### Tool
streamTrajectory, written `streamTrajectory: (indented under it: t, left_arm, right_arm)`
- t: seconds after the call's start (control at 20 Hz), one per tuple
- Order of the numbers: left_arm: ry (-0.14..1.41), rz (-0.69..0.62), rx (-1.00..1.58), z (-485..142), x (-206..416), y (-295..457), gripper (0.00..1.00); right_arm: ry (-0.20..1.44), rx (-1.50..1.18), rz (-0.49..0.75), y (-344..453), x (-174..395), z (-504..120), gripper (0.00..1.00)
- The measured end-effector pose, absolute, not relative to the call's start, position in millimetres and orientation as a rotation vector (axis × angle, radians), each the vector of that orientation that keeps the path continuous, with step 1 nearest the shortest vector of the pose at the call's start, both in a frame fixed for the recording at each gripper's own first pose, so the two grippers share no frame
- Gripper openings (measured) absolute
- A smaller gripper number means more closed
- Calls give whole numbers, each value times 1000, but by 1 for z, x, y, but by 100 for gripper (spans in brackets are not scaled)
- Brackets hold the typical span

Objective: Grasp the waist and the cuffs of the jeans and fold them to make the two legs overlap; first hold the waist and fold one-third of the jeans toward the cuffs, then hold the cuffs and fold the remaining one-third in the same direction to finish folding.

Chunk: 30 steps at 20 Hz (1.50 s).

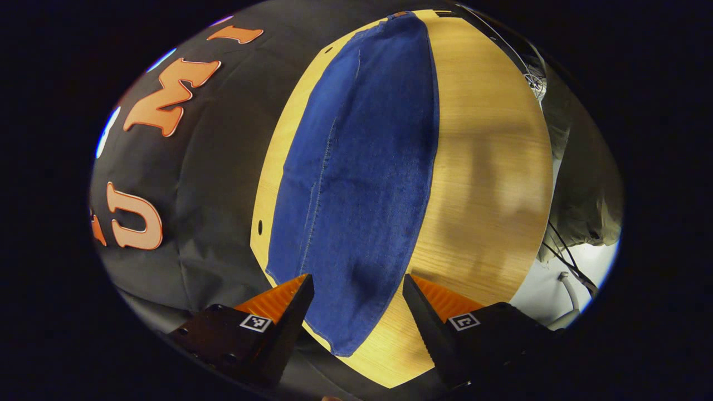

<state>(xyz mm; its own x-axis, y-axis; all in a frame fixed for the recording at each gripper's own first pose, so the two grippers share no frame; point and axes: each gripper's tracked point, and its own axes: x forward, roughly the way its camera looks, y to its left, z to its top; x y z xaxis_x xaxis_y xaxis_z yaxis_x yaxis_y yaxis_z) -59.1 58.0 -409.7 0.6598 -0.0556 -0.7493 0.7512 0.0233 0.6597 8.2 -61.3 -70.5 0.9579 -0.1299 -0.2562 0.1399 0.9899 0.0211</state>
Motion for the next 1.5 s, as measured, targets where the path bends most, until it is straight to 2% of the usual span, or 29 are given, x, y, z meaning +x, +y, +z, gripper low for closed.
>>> streamTrajectory:
  t: [0.15,0.45,0.75,0.95,1.0,1.05,1.25,1.35,1.5]
  left_arm:
    - [675,-696,1471,-421,-61,66,99]
    - [670,-708,1525,-429,-52,65,97]
    - [620,-692,1564,-435,0,56,97]
    - [586,-649,1575,-437,35,49,92]
    - [571,-653,1584,-443,43,48,83]
    - [583,-673,1578,-450,43,48,70]
    - [581,-681,1568,-455,33,46,6]
    - [660,-695,1469,-455,22,50,6]
    - [677,-686,1444,-453,30,48,5]
  right_arm:
    - [270,60,-155,-68,8,-73,96]
    - [266,51,-177,-77,8,-69,96]
    - [258,46,-194,-84,12,-61,96]
    - [262,13,-179,-80,17,-61,96]
    - [258,10,-174,-78,17,-59,96]
    - [251,7,-173,-74,15,-58,96]
    - [245,8,-179,-66,9,-63,96]
    - [241,-65,-185,-73,8,-65,96]
    - [255,-326,-219,-107,14,-73,97]
